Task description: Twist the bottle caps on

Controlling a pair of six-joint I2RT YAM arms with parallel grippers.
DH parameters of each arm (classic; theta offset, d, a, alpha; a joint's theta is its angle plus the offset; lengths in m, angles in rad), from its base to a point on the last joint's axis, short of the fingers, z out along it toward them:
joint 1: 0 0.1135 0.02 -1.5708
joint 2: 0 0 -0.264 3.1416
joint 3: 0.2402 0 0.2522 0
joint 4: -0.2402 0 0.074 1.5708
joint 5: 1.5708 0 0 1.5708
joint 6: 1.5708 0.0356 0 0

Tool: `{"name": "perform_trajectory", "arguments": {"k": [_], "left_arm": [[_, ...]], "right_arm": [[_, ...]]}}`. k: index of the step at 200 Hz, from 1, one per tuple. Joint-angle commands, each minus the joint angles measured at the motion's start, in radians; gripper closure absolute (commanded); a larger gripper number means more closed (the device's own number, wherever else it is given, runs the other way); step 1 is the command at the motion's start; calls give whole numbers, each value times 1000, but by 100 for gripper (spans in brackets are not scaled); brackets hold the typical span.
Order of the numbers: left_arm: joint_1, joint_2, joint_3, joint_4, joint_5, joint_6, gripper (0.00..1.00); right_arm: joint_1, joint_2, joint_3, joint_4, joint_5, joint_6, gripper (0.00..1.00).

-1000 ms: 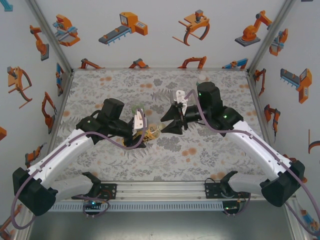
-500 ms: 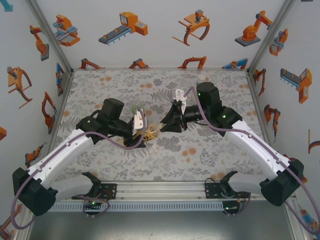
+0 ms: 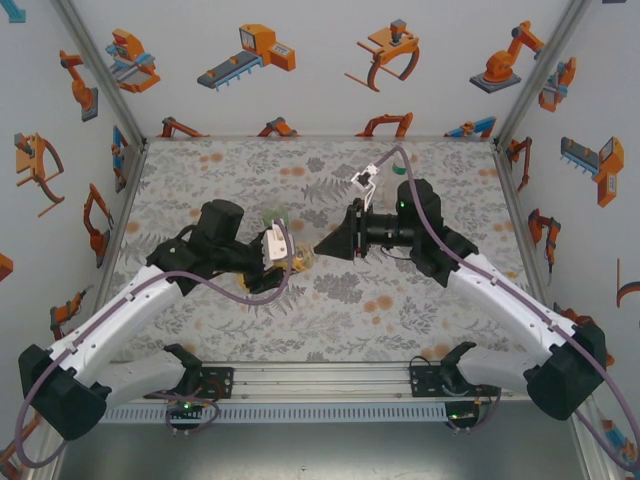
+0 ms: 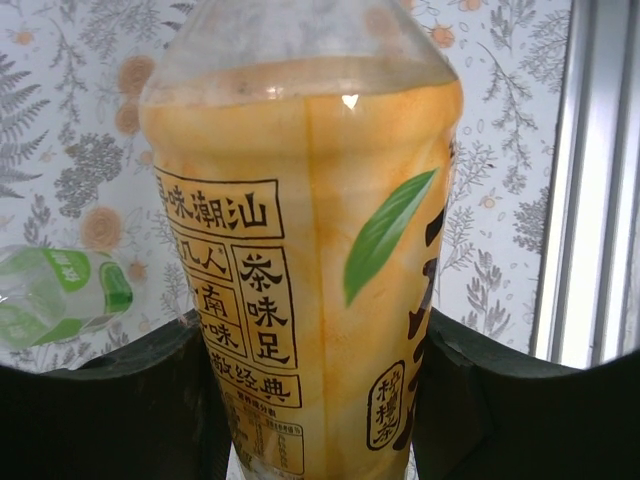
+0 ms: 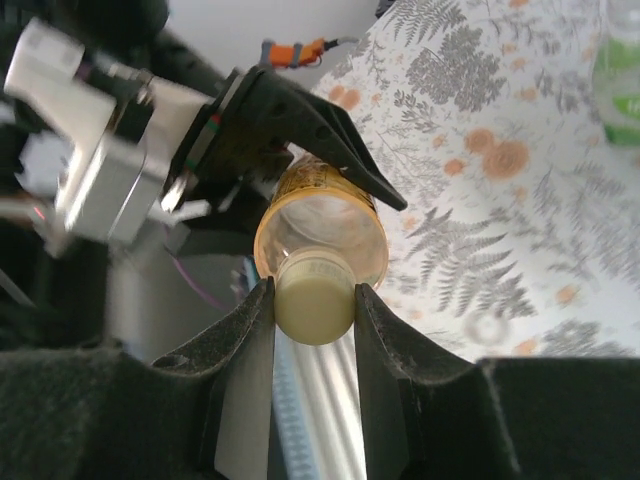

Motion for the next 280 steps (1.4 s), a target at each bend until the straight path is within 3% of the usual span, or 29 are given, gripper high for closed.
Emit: {"name": "perform_trajectory", "arguments": {"k": [1, 26, 67, 91, 119, 146, 170, 195, 230, 280], "left_arm": [[1, -38, -5, 64, -21, -20, 100], [1, -36, -6, 69, -35, -24, 100], [1, -29, -3, 69, -43, -30, 100], [1, -22, 0, 66, -40, -31, 100], [1, -19, 0, 64, -38, -29, 100], [1, -20, -1, 60, -20, -25, 100], [1, -19, 1, 56, -6, -21, 100], [1, -15, 5, 48, 10, -16, 100], [1, -11, 9, 34, 57, -7, 100], [1, -8, 11, 25, 110, -1, 100]], "right_arm": [[-4, -11, -14, 0, 143, 414, 100], [-4, 38, -2, -22, 104, 634, 100], [-2, 26, 58, -212, 165, 543, 100], [-2, 21, 79, -230, 166, 517, 100], [-2, 21, 95, -225, 142, 453, 75], [-3, -22, 130, -285, 187, 292, 50], [-8, -45, 185, -376, 221, 149, 36], [-13, -49, 225, -391, 196, -1, 36], [-13, -72, 223, -329, 145, -302, 44], [-13, -92, 193, -287, -186, -816, 47]]}}
